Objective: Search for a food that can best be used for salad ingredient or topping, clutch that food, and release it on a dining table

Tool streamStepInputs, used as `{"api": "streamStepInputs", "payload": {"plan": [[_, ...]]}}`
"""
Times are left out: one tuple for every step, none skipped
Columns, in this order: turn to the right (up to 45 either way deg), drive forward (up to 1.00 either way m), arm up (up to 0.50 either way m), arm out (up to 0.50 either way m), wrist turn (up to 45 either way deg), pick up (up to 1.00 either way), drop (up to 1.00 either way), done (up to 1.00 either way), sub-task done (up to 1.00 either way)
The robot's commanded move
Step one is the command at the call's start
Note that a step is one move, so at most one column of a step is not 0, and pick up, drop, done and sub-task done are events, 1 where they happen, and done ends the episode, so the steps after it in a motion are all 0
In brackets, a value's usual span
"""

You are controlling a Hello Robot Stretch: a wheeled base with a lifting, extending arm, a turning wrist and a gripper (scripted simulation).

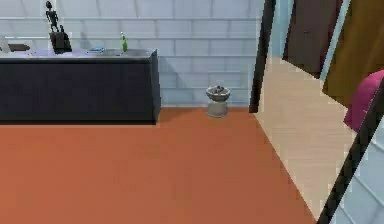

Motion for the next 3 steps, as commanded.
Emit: {"api": "streamStepInputs", "payload": {"plan": [[-27.0,0.0,0.0,0.0,0.0,0.0,0.0,0.0,0.0],[0.0,0.2,0.0,0.0,0.0,0.0,0.0,0.0,0.0],[-45.0,0.0,0.0,0.0,0.0,0.0,0.0,0.0,0.0]]}}
